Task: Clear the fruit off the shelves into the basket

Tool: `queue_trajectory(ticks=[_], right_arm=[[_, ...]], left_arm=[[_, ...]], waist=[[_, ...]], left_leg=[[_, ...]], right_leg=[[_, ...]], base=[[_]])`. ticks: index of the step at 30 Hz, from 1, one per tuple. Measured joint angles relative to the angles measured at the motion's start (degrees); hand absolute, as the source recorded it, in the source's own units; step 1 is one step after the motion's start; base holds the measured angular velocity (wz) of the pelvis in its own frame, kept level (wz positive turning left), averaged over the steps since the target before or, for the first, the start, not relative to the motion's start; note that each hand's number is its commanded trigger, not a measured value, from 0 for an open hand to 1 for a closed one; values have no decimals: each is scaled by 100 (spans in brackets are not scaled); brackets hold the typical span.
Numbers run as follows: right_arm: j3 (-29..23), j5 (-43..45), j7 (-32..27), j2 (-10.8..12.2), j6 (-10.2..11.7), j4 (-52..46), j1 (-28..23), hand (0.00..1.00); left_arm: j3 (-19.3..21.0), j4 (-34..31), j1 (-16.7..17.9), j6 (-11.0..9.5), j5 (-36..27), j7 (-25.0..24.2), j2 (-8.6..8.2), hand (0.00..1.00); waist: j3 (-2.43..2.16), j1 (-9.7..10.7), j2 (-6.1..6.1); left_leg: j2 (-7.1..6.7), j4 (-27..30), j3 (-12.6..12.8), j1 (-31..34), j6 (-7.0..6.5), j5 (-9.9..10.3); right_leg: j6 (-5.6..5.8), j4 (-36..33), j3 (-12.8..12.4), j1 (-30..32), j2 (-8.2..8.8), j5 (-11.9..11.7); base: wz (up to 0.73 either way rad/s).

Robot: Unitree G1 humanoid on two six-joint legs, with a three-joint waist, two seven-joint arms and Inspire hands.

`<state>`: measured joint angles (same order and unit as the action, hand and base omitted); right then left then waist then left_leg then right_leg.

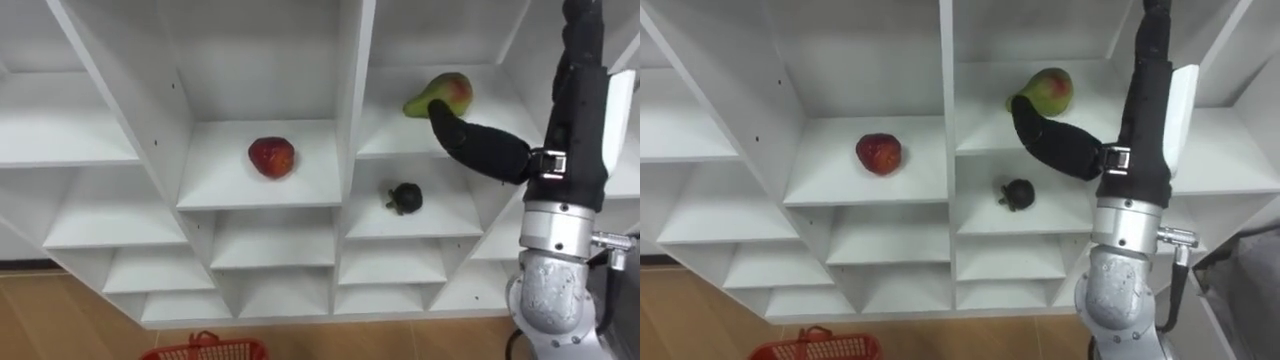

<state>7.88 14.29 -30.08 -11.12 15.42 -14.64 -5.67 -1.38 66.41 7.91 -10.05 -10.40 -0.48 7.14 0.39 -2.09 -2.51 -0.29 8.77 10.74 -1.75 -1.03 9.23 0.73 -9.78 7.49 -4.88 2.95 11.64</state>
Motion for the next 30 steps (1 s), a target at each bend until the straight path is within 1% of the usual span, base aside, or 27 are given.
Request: queue_trajectory(ticks=[3,8,11,15,17,22,26,28,30], right_arm=[[10,238,-95,0,24,41,-14,0],[145,243,-126,-1,70,130,-18,0],[273,293,-46,-1,73,315,-18,0],[280,297,92,-2,73,339,-17,0],[268,103,159,-5,79,342,-17,0],[221,-259,337,-35,95,452,-14,0],[217,-323,560,-37,100,771,-18,0],[213,-324,611,-47,100,830,-17,0],[204,-352,661,-110,100,849,-15,0]], left_arm=[[-9,14,-22,0,1,-6,0,100],[-65,18,-42,0,1,-6,6,100],[-136,18,-67,0,1,-9,10,100],[-161,18,-86,0,-6,-12,11,100],[-164,18,-84,-1,-6,-11,13,100],[-164,16,-81,-7,2,0,14,100],[-162,3,-78,-6,3,28,14,100],[-162,4,-57,-6,3,27,18,100],[-161,2,-48,-6,3,-7,35,100]], waist=[[11,7,-12],[10,4,-21],[-2,-12,-39],[-9,-47,-50],[-10,-87,-51],[-5,-98,-36],[5,-101,-1],[2,-105,15],[0,-105,15]], left_leg=[[0,-9,1,3,0,0],[4,-8,2,0,1,0],[5,-6,-3,3,2,-1],[3,-9,-3,4,2,-1],[3,-8,-4,3,2,-1],[2,-4,-11,5,2,-1],[0,10,-16,14,1,-1],[-2,11,-25,22,1,-2],[-4,12,-55,34,3,-3]], right_leg=[[0,3,8,10,0,0],[0,4,42,12,1,0],[0,3,52,10,1,0],[0,3,52,9,2,0],[0,4,52,5,2,0],[0,9,58,-28,2,0],[0,8,63,-31,8,0],[0,7,69,-32,8,0],[0,8,96,-34,8,0]], base=[[0],[0],[0],[0],[0],[0],[0],[2],[6]])
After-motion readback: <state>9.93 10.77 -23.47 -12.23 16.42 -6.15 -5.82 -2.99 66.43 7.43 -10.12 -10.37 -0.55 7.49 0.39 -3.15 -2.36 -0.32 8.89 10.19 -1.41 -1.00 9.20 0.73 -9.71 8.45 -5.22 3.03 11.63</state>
